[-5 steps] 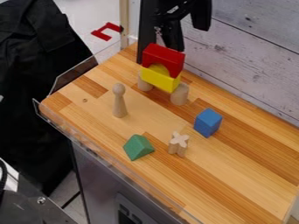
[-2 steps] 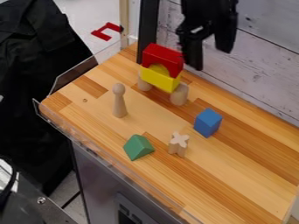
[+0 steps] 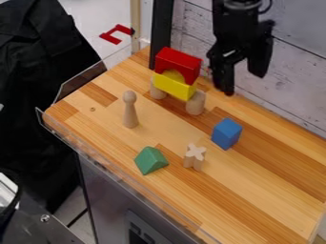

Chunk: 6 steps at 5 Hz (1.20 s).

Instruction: Placed the blue cuboid on top of the red arch

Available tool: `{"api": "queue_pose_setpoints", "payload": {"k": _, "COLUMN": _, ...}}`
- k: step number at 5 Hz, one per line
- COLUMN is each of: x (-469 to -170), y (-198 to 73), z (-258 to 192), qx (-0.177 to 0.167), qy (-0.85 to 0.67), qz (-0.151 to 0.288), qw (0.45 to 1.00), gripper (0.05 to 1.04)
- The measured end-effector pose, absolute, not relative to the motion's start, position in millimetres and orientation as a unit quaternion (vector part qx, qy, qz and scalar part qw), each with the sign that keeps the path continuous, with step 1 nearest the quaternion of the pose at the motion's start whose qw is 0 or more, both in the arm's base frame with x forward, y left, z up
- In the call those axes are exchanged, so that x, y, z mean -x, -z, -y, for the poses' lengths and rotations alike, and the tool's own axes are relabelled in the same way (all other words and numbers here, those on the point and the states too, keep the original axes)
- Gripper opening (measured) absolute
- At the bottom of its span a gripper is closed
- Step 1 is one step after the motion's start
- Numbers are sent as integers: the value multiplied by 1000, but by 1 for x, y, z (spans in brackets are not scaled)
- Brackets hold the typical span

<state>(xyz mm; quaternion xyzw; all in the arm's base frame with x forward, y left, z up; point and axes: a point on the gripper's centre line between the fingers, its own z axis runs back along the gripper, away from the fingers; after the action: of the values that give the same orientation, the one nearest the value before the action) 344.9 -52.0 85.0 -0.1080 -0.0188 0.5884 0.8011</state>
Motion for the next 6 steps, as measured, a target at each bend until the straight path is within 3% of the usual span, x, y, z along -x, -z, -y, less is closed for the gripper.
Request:
{"api": "queue_pose_setpoints", "payload": {"k": 2, "x": -344, "y": -65, "z": 57, "qx": 101, "qy": -590, "qz": 14, "qw": 801, "gripper": 999}}
{"api": "queue_pose_setpoints", "payload": {"k": 5, "x": -337, "y": -23, "z": 55, "qx": 59, "qy": -589, "qz": -44, "qw": 805, "gripper": 999}}
{"api": "queue_pose_setpoints", "payload": {"k": 6, "x": -344, "y": -20, "z": 57, "qx": 68, "qy": -588, "qz": -50, "qw": 805, "gripper": 999}}
